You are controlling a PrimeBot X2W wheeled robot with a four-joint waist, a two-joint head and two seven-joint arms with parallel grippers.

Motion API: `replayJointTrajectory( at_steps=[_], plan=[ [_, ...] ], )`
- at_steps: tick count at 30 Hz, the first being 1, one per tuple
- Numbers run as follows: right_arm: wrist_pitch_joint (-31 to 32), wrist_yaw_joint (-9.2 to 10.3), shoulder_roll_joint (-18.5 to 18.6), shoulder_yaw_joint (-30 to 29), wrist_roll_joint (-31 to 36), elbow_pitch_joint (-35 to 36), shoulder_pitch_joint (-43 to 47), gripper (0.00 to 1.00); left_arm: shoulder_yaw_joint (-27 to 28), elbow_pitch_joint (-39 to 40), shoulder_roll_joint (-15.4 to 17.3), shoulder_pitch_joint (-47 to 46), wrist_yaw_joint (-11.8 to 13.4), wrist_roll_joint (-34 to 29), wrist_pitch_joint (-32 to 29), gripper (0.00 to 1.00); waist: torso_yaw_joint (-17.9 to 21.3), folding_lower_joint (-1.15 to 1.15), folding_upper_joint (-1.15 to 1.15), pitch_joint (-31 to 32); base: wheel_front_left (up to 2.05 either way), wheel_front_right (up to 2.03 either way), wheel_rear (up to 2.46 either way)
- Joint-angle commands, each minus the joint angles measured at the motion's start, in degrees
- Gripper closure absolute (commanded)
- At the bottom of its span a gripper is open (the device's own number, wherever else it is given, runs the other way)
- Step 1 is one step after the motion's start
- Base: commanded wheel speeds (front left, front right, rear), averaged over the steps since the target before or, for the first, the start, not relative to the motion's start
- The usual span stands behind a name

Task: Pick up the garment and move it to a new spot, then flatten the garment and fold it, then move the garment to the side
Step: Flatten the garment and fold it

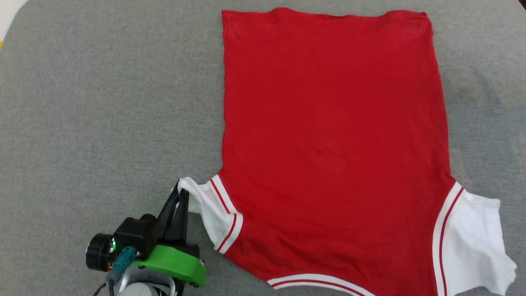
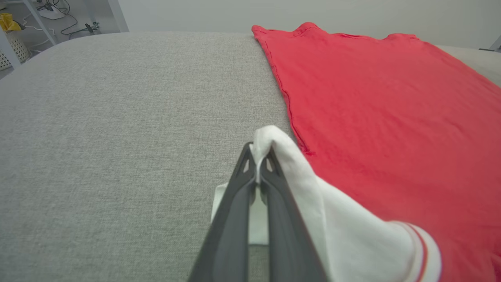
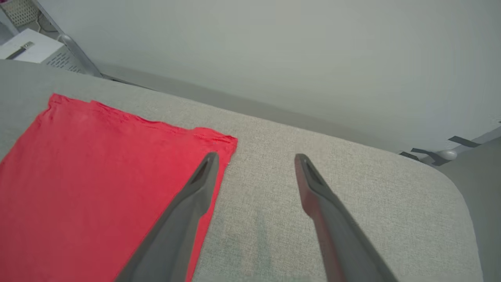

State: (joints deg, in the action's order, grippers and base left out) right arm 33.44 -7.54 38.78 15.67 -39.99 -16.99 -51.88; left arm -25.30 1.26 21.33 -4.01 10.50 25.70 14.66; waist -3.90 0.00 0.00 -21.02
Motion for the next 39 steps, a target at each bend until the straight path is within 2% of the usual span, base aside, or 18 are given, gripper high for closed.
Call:
replayJointTrajectory(
  at_steps=[1, 4, 8, 15, 19, 24, 25, 26, 35, 39],
  plan=[
    [4.4, 0.05, -0.6, 1.4, 0.6, -1.8, -2.9, 0.0, 0.1, 0.6, -0.8, -1.5, -0.4, -1.2, 0.3, 1.0, -5.1, 0.0, 0.0, -6.8, 0.0, 0.0, 0.0],
    [13.6, 0.05, -1.4, 3.9, 1.2, -6.2, -9.2, 0.0, -0.3, 1.2, -2.3, -2.9, -1.0, -2.8, 0.3, 1.0, -7.0, 0.0, 0.0, -9.6, 0.0, 0.0, 0.0],
    [20.2, 0.05, -2.6, 6.0, 3.5, -11.1, -15.0, 0.0, -0.5, 1.9, -4.3, -4.6, -1.7, -4.4, 0.3, 1.0, -9.0, 0.0, 0.0, -12.6, 0.0, 0.0, 0.0],
    [21.3, 0.05, -4.3, 6.2, 7.9, -18.7, -19.5, 0.0, -0.3, 3.2, -6.9, -6.0, -2.7, -6.6, 0.3, 1.0, -11.3, 0.0, 0.0, -16.3, 0.0, 0.0, 0.0],
    [21.2, 0.05, -5.3, 6.9, 8.1, -22.4, -17.6, 0.0, 0.4, 2.7, -7.6, -6.0, -3.3, -7.4, 0.3, 1.0, -11.5, 0.0, 0.0, -16.8, 0.0, 0.0, 0.0],
    [22.4, 0.05, -4.8, 8.3, 6.2, -24.2, -14.2, 0.0, 1.3, 2.1, -8.3, -5.8, -4.0, -8.3, 0.3, 1.0, -11.0, 0.0, 0.0, -16.7, 0.0, 0.0, 0.0],
    [22.2, 0.05, -4.7, 8.4, 5.9, -24.2, -14.0, 0.65, 1.5, 2.1, -8.3, -5.8, -4.1, -8.4, 0.3, 1.0, -10.9, 0.0, 0.0, -16.6, 0.0, 0.0, 0.0],
    [21.8, 0.05, -4.6, 8.5, 5.6, -24.0, -14.0, 1.0, 1.7, 2.0, -8.4, -5.7, -4.2, -8.6, 0.3, 1.0, -10.7, 0.0, 0.0, -16.4, 0.0, 0.0, 0.0],
    [11.9, 0.05, -4.9, 9.6, 3.2, -21.2, -16.0, 1.0, 3.6, 0.3, -8.7, -3.3, -4.8, -9.0, 0.3, 1.0, -8.3, 0.0, 0.0, -10.8, 0.0, 0.0, 0.0],
    [7.2, 0.05, -3.2, 12.1, 0.2, -18.1, -14.1, 1.0, 4.3, -0.8, -8.4, -1.6, -5.1, -9.0, 0.3, 1.0, -6.8, 0.0, 0.0, -6.7, 0.0, 0.0, 0.0]
  ],
)
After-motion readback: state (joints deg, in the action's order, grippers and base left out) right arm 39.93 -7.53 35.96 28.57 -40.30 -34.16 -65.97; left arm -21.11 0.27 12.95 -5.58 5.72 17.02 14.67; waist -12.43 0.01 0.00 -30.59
